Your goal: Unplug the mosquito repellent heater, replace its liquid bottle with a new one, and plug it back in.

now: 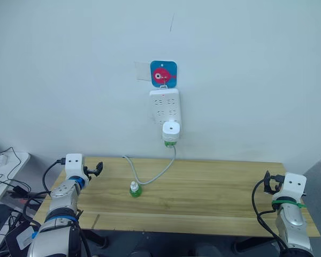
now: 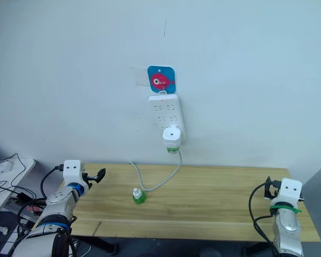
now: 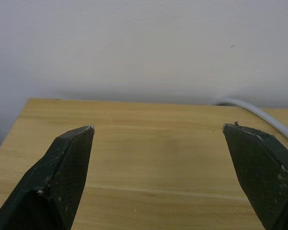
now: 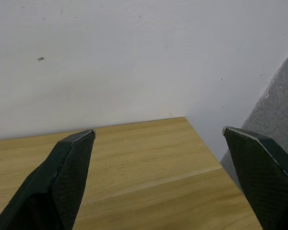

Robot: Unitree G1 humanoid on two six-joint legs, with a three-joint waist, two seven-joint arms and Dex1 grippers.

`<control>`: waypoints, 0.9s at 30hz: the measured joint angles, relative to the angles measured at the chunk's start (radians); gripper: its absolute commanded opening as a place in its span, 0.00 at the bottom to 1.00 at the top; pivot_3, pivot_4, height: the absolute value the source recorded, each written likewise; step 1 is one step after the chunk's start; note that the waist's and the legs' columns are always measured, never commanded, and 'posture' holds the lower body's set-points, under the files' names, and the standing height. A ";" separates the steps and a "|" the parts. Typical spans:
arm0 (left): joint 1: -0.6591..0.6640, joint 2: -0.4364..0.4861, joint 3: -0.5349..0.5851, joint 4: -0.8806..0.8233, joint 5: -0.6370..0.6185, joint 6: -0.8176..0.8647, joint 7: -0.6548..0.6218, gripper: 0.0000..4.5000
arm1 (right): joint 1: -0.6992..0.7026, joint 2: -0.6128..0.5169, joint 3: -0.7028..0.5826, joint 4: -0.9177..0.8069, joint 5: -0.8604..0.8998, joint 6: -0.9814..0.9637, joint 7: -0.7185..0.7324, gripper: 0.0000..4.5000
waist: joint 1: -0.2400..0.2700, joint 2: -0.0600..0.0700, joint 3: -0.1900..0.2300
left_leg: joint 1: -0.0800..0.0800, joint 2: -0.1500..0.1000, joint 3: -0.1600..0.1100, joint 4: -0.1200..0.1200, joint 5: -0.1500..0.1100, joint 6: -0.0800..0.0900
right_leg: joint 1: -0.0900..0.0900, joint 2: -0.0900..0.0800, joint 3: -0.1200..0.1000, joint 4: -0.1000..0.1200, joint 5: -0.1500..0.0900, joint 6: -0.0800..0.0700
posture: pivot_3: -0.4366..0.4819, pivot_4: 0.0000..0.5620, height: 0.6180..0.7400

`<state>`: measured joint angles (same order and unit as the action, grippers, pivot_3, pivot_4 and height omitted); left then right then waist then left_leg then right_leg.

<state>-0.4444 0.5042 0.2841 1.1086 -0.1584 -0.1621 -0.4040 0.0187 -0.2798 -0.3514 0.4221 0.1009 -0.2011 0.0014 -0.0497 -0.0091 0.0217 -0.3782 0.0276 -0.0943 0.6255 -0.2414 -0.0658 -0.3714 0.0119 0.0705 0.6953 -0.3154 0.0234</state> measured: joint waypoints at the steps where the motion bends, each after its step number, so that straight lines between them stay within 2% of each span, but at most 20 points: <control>1: 0.000 0.000 0.000 0.000 0.000 0.000 0.000 1.00 | 0.000 0.000 0.000 0.000 0.000 0.000 0.000 0.99 | 0.000 0.000 0.000 | 0.000 0.000 0.000 0.000 0.000 0.000 | 0.000 0.000 0.000 0.000 0.000 0.000 | 0.52 0.04 1.00; 15: 0.004 0.000 0.017 -0.004 -0.022 0.004 -0.006 1.00 | 0.000 0.004 0.000 -0.001 0.023 0.005 0.019 0.99 | 0.000 0.000 0.000 | 0.000 0.000 0.000 0.000 0.000 0.000 | 0.000 0.000 0.000 0.000 0.000 0.000 | 0.53 0.05 1.00; 27: 0.009 0.001 0.027 -0.027 -0.061 0.029 -0.100 1.00 | 0.025 0.014 0.015 -0.087 0.041 0.032 0.069 0.99 | 0.001 0.001 0.002 | 0.000 0.000 0.000 0.000 0.000 0.000 | 0.000 0.000 0.000 0.000 0.000 -0.001 | 0.53 0.08 1.00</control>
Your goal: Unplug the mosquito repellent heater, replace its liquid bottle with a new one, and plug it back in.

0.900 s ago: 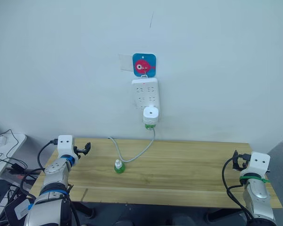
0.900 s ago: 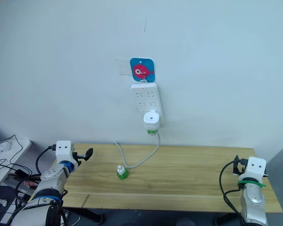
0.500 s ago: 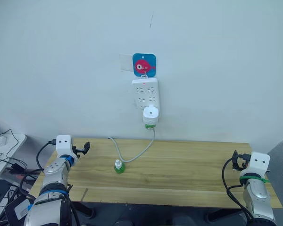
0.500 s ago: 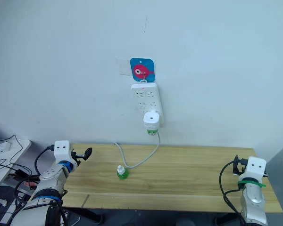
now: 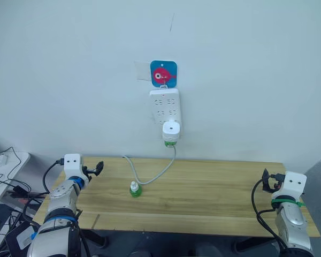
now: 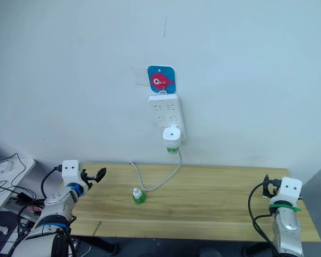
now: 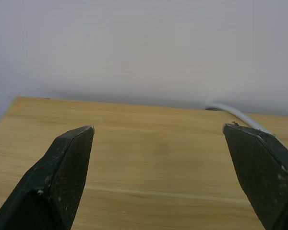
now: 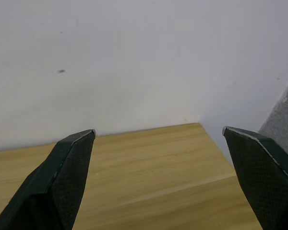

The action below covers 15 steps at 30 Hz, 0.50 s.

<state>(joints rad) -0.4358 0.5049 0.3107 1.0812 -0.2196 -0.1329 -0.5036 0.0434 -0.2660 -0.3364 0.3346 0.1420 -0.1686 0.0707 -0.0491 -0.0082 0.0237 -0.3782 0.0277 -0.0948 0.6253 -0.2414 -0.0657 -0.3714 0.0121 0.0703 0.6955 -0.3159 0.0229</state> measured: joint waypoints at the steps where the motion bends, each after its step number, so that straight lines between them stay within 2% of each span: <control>1: 0.003 0.002 0.000 -0.011 -0.002 0.003 -0.014 1.00 | 0.010 0.001 0.009 -0.023 0.000 0.007 0.012 0.99 | 0.000 0.000 0.001 | 0.000 0.000 0.000 0.000 0.000 0.000 | 0.000 0.000 0.000 0.000 0.000 0.000 | 0.53 0.08 1.00; 3: 0.005 0.010 0.000 -0.028 -0.008 0.013 -0.054 1.00 | 0.032 0.001 0.030 -0.084 0.000 0.028 0.042 0.99 | 0.000 0.001 0.001 | 0.000 0.000 0.000 0.000 0.000 0.000 | 0.000 0.000 0.000 0.000 0.000 0.000 | 0.53 0.08 1.00; 6: 0.009 0.026 0.004 -0.066 -0.030 0.032 -0.122 0.87 | 0.062 -0.005 0.065 -0.191 0.004 0.073 0.091 1.00 | 0.000 0.002 0.005 | 0.000 0.000 -0.001 0.000 0.000 0.000 | 0.000 0.000 -0.001 0.001 -0.001 -0.001 | 0.53 0.11 1.00; 8: 0.009 0.036 0.005 -0.081 -0.036 0.045 -0.146 0.74 | 0.071 -0.013 0.085 -0.248 0.007 0.105 0.119 1.00 | 0.000 0.003 0.008 | 0.000 0.000 -0.001 0.000 0.000 0.000 | 0.000 0.000 0.000 0.001 -0.001 -0.001 | 0.53 0.11 1.00; 15: 0.004 0.064 -0.052 -0.251 -0.041 0.124 -0.310 0.74 | 0.085 -0.084 0.173 -0.549 0.116 0.274 0.282 1.00 | 0.005 0.002 0.026 | 0.000 0.001 -0.002 0.000 0.000 0.000 | 0.000 0.001 -0.002 0.002 -0.001 -0.001 | 0.53 0.15 1.00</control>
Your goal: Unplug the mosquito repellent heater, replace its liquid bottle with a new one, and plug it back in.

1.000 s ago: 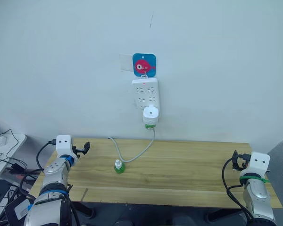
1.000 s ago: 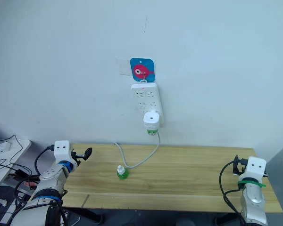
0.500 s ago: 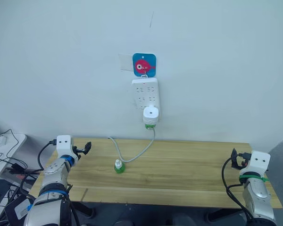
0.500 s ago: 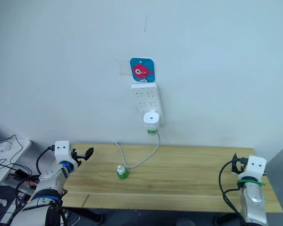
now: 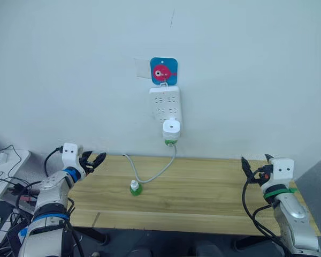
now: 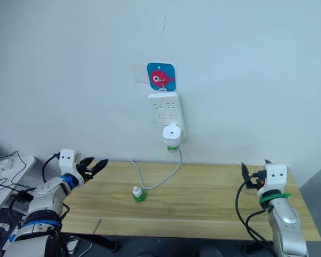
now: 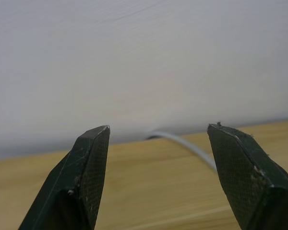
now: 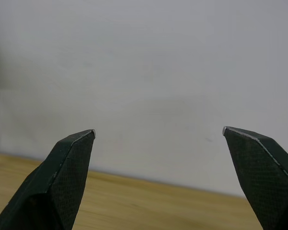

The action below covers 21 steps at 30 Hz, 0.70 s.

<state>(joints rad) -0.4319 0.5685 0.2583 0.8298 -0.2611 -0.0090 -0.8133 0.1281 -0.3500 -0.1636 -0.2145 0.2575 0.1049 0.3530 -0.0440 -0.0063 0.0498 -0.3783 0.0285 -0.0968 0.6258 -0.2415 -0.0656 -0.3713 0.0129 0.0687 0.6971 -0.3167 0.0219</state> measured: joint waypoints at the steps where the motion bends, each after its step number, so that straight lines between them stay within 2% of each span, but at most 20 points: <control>1: -0.010 0.003 -0.015 -0.028 -0.002 0.014 -0.029 0.74 | -0.003 -0.012 0.024 -0.051 0.013 0.023 0.029 1.00 | 0.001 -0.001 0.002 | 0.000 0.000 -0.001 0.000 0.000 0.000 | 0.000 0.000 -0.001 0.000 0.000 0.000 | 0.53 0.15 1.00; 5: -0.091 0.025 -0.080 -0.118 0.000 0.054 -0.141 0.74 | -0.039 -0.041 0.113 -0.225 0.097 0.126 0.113 1.00 | 0.006 -0.002 0.016 | -0.001 0.001 -0.002 0.001 0.000 0.000 | 0.000 0.001 -0.002 0.000 0.000 0.000 | 0.53 0.17 1.00; 9: -0.195 0.025 -0.136 -0.130 0.001 0.082 -0.230 0.74 | -0.088 -0.069 0.174 -0.328 0.169 0.227 0.161 1.00 | 0.010 -0.005 0.025 | -0.001 0.001 -0.002 0.002 0.000 0.000 | 0.000 0.001 -0.002 0.000 0.000 0.000 | 0.51 0.18 1.00; 14: -0.330 -0.025 -0.201 -0.122 0.006 0.110 -0.314 0.74 | -0.163 -0.069 0.196 -0.365 0.204 0.313 0.159 1.00 | 0.011 -0.007 0.032 | -0.003 0.001 -0.003 0.002 0.000 0.000 | -0.001 0.001 -0.003 -0.001 0.000 0.000 | 0.48 0.18 1.00; 21: -0.443 -0.078 -0.231 -0.017 0.025 0.104 -0.355 0.74 | -0.160 -0.052 0.196 -0.384 0.205 0.359 0.113 1.00 | 0.000 -0.008 0.046 | -0.003 0.001 -0.003 0.003 0.000 0.000 | -0.001 0.001 -0.003 0.001 0.000 0.000 | 0.46 0.18 1.00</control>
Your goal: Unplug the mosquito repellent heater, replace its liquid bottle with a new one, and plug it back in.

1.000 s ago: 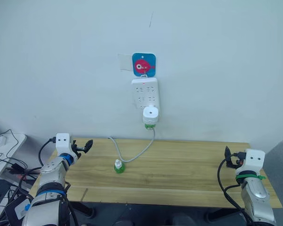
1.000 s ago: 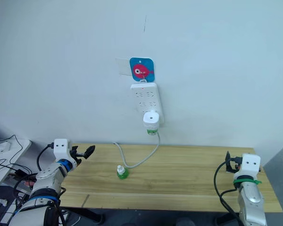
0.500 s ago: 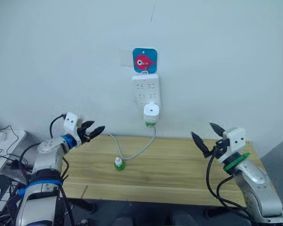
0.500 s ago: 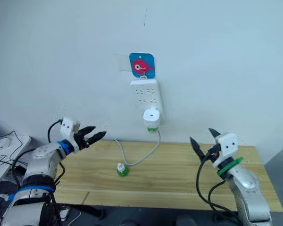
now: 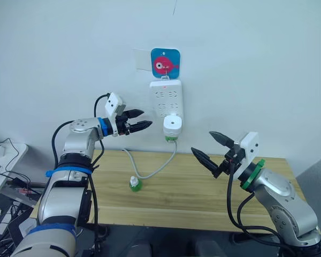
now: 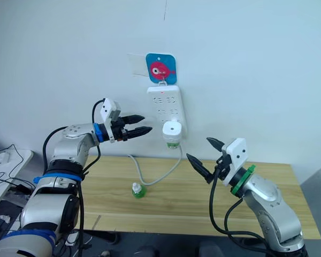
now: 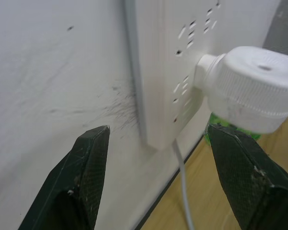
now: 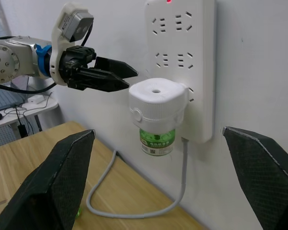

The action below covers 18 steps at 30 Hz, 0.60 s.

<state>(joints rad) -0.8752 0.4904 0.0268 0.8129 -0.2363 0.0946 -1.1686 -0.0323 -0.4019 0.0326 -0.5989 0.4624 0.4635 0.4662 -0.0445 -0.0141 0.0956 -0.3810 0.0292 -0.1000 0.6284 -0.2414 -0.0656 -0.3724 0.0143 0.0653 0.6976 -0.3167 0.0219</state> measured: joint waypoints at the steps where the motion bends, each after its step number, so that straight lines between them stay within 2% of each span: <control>1: -0.018 -0.008 -0.001 0.027 0.005 -0.009 -0.003 0.74 | 0.005 0.003 0.000 -0.006 -0.001 0.004 -0.009 1.00 | -0.001 0.000 0.001 | 0.000 0.000 0.000 0.000 0.000 0.000 | 0.000 0.000 0.000 0.000 0.000 0.000 | 0.46 0.17 1.00; 18: -0.207 -0.078 0.000 0.363 0.106 -0.201 -0.019 0.74 | 0.024 -0.004 0.000 -0.043 -0.013 0.026 -0.050 1.00 | -0.012 -0.005 0.008 | -0.001 0.000 -0.001 0.001 0.000 0.000 | 0.000 0.000 -0.001 0.000 0.000 0.000 | 0.43 0.18 1.00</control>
<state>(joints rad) -1.0821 0.4121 0.0268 1.1756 -0.1301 -0.1069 -1.1874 -0.0081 -0.4061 0.0321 -0.6418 0.4498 0.4898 0.4157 -0.0568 -0.0193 0.1032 -0.3819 0.0290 -0.1006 0.6291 -0.2413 -0.0657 -0.3724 0.0142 0.0644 0.6976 -0.3168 0.0224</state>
